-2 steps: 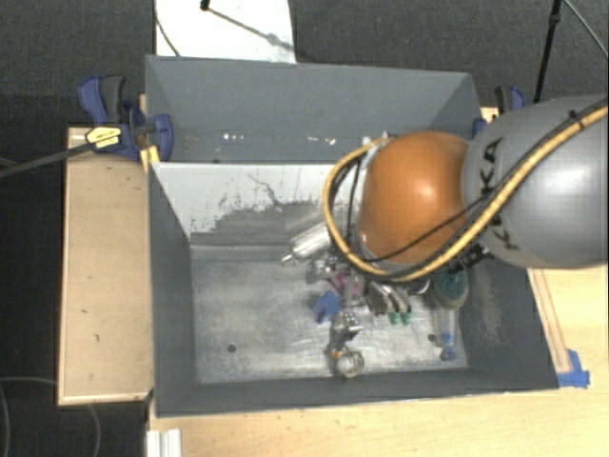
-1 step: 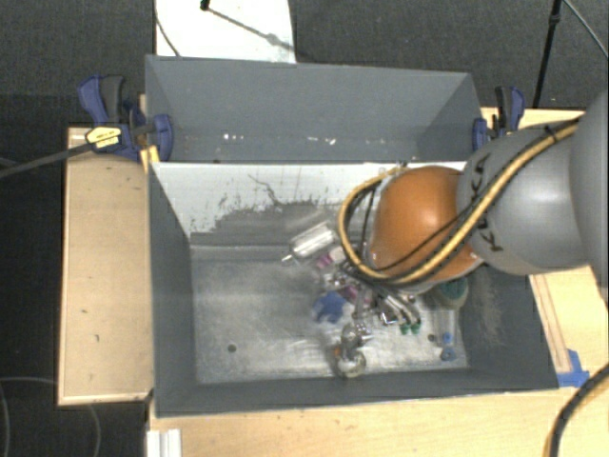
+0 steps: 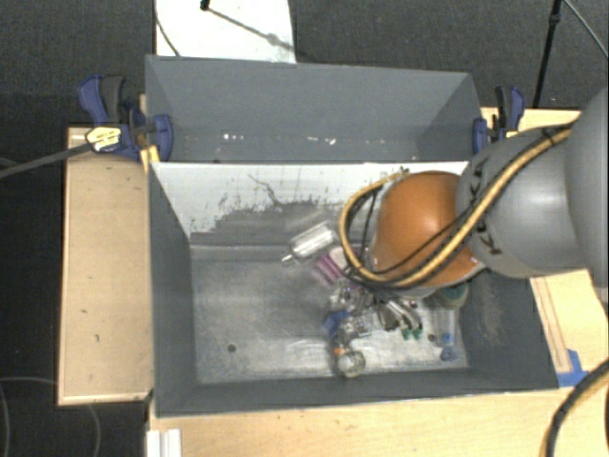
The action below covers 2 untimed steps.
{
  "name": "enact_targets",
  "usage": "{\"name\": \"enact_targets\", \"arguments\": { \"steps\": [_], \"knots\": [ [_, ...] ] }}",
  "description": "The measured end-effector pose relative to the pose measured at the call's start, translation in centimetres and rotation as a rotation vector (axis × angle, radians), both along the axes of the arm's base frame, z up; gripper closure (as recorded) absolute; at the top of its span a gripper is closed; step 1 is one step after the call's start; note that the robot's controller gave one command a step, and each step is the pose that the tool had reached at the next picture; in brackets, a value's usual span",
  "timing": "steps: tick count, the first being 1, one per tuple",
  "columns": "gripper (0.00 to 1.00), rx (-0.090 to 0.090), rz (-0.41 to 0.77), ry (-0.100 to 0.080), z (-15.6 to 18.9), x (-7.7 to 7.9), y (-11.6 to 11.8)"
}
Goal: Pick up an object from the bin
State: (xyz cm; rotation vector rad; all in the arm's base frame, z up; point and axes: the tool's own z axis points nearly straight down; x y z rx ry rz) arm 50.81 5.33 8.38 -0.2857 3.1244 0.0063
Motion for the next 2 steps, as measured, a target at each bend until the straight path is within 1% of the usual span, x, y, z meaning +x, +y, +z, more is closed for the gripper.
{"name": "enact_targets", "arguments": {
  "steps": [1, 2],
  "knots": [
    [1.0, -0.003, -0.056, -0.007, 17.0, 1.3, 0.1],
    [1.0, -0.003, 0.185, -0.01, 28.1, 6.3, 3.8]
  ]
}}
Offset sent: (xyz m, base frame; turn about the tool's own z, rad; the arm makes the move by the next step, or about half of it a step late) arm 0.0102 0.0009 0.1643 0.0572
